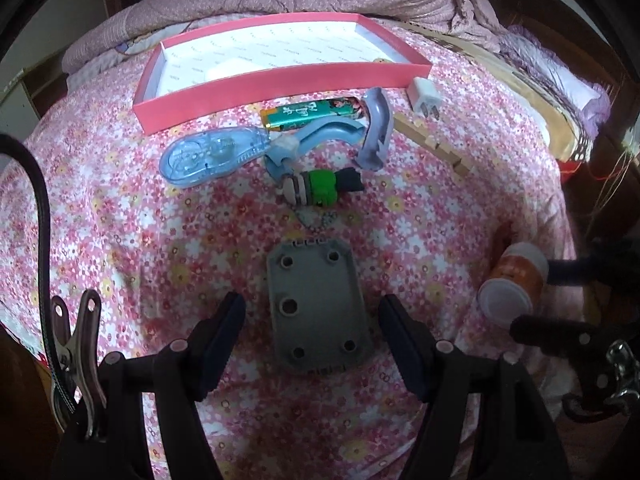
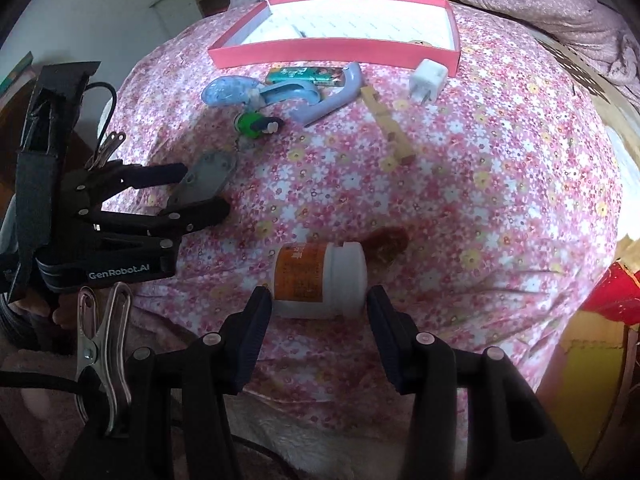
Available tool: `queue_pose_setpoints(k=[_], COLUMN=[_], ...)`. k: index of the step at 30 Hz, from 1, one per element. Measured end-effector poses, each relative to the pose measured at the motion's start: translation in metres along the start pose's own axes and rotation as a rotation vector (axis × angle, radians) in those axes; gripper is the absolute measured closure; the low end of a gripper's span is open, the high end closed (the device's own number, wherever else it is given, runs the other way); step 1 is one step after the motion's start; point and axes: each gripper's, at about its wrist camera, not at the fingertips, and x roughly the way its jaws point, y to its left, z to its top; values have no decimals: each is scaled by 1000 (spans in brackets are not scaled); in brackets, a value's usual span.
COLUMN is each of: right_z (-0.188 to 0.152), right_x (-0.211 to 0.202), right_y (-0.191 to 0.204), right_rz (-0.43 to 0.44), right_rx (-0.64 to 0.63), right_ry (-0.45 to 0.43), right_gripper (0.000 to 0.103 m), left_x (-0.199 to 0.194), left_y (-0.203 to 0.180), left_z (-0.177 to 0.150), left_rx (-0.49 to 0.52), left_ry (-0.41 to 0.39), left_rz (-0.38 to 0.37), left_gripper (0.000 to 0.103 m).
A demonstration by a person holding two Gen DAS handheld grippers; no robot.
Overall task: Organize rigid objects
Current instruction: 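Grasp the gray plastic plate with the left tool while the right tool grasps the pill bottle, then release the gray plate in the tray with the left tool while the right tool releases the bottle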
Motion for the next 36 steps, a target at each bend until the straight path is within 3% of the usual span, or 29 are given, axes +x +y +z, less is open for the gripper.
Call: queue_pose_setpoints(k=[13,19,27,36], right_z=[5,9,10,15], right_x=[14,22,2,-15], right_y=[0,3,1,-2], right_rz=[0,3,-3,4], right_rx=[-9,-7,-3,0], right_ry=[37,27,-76,-130], right_gripper=[52,54,58,58], left_x=[3,0,-13,-35], left_y=[-11,-8,-4,6], left_z=[1,2,0,6], left_rx=[28,14,-5,-36], left_ry=[-11,-29,-60,-119], left_rz=[47,43,23,0], left_gripper=[36,56,56,56])
